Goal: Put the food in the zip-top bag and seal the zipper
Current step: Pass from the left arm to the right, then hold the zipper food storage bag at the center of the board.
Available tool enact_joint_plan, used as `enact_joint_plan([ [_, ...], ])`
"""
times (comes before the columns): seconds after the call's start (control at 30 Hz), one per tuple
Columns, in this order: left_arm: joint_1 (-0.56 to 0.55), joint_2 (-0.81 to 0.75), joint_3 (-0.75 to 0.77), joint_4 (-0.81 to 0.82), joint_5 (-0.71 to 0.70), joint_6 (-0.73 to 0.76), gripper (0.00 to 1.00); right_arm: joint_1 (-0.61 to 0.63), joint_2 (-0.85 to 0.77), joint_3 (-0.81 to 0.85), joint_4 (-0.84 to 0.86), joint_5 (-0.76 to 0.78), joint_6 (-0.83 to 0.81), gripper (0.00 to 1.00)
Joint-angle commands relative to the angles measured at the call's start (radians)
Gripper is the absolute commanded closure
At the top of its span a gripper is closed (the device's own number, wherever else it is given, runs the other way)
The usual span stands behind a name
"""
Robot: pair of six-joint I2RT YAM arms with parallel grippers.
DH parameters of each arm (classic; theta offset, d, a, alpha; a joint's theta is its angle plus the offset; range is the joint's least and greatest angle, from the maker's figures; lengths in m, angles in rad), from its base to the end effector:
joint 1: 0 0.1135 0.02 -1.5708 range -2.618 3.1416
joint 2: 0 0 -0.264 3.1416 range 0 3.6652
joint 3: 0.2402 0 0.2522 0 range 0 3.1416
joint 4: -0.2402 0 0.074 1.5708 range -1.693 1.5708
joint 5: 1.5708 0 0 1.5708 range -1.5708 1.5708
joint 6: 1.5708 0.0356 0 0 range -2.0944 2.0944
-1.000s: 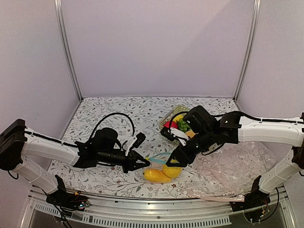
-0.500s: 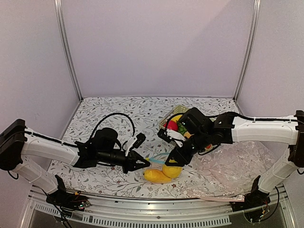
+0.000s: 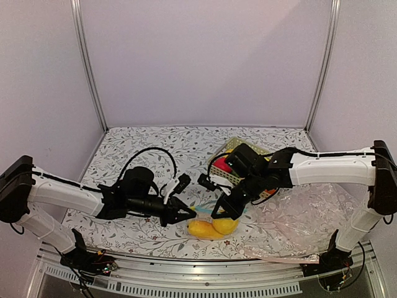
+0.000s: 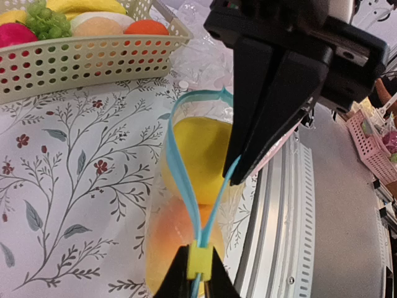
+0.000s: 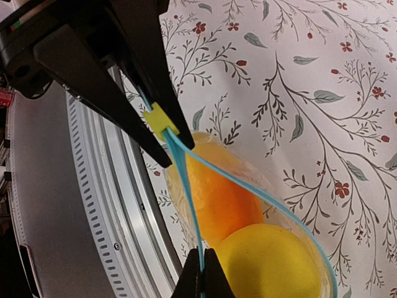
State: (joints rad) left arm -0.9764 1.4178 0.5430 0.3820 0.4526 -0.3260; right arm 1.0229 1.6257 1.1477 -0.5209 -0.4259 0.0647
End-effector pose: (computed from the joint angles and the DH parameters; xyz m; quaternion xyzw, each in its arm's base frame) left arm 0.1418 -0.2376 0.1747 0.3763 0.7557 -0.4563 0.2811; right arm 0.1631 0.2955 0.2282 -0.4852 0.8047 0.3162 0.1310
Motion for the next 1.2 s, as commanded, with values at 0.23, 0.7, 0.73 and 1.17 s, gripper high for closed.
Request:
enact_joint_plan([
  [0.23,0.012,-0.105,-0.094,0.068,-0.08,-0.044,0.34,0.006,-0.062,-0.016,0.035,0.001,0.008,1.0],
  [0.7,0.086,-0.091,-0.093,0.085,0.015,-0.051,0.51,0.006,-0.077,-0.028,0.051,-0.045,0.02,1.0],
  [0.73,0.09,-0.085,-0.087,0.092,0.033,-0.053,0.51,0.005,-0.078,-0.028,0.051,-0.046,0.02,1.0],
  [1.17,0.112,0.044,-0.031,0.234,0.174,-0.105,0.6,0.005,-0.089,-0.04,0.051,-0.053,0.023,1.0],
])
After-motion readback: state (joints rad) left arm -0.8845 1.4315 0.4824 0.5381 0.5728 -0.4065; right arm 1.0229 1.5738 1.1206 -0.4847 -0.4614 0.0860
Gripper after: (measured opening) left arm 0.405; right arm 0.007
